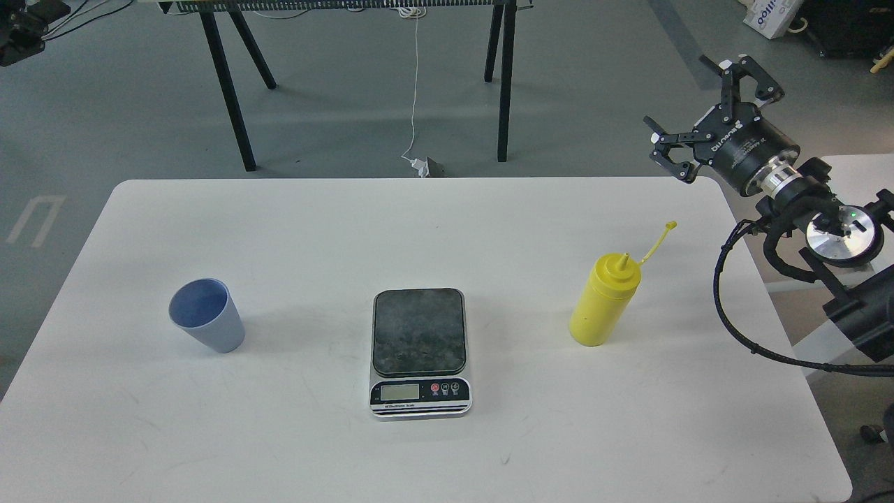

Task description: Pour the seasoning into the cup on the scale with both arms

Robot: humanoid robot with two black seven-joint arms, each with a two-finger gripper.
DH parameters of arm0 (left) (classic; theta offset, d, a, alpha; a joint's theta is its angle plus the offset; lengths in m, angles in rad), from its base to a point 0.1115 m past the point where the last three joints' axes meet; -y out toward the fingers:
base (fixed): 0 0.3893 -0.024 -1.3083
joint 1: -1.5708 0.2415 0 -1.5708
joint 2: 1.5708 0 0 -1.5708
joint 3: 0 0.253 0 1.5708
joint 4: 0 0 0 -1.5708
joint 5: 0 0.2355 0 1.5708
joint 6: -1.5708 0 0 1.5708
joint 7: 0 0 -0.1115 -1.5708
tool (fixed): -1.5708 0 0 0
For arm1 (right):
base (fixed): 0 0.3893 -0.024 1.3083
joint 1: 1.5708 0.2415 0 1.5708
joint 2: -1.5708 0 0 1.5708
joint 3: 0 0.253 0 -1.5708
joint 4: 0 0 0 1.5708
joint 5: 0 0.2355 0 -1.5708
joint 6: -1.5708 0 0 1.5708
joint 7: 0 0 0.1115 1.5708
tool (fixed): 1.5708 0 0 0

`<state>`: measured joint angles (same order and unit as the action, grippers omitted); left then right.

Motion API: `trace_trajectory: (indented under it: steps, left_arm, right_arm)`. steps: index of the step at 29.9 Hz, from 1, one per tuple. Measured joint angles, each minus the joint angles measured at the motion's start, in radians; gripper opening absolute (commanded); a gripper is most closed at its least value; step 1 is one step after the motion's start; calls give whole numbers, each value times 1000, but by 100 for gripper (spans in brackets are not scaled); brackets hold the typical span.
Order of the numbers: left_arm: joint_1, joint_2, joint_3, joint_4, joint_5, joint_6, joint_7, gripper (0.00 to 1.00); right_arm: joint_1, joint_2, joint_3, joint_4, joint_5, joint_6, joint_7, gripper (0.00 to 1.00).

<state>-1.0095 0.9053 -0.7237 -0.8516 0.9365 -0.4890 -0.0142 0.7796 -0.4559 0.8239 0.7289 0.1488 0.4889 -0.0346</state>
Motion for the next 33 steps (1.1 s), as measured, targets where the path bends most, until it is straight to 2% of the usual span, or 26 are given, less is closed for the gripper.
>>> trace_trajectory:
  steps: [5, 8, 12, 17, 20, 22, 25, 27, 30, 33]
  left_arm:
    - [113, 53, 22, -214, 168, 0, 3, 100]
    - [161, 54, 24, -297, 322, 0, 3, 100]
    - [196, 50, 80, -344, 431, 0, 3, 100]
    - [196, 49, 161, -347, 460, 0, 3, 100]
    - [157, 29, 154, -291, 447, 0, -14, 100]
    - [111, -1, 130, -210, 396, 0, -52, 100]
    - [63, -51, 106, -16, 253, 0, -111, 100]
    - [38, -87, 106, 110, 120, 1, -122, 100]
    - [20, -123, 111, 238, -91, 1, -105, 100]
    - [2, -147, 106, 308, -262, 1, -23, 100]
  right_arm:
    - [1, -10, -1, -1, 0, 0, -1, 99]
    - [1, -21, -2, -1, 0, 0, -2, 99]
    - [-2, -30, -2, -1, 0, 0, -2, 99]
    - [-10, -40, -2, -1, 0, 0, -2, 99]
    - [-13, -44, -2, -2, 0, 0, -2, 99]
    - [-16, -47, -2, -3, 0, 0, -2, 99]
    - [-21, -49, -3, -4, 0, 0, -2, 99]
    - [-23, -49, -3, -4, 0, 0, -2, 99]
    - [-24, -49, -3, -3, 0, 0, -2, 99]
    - [-25, -47, -3, -2, 0, 0, -2, 99]
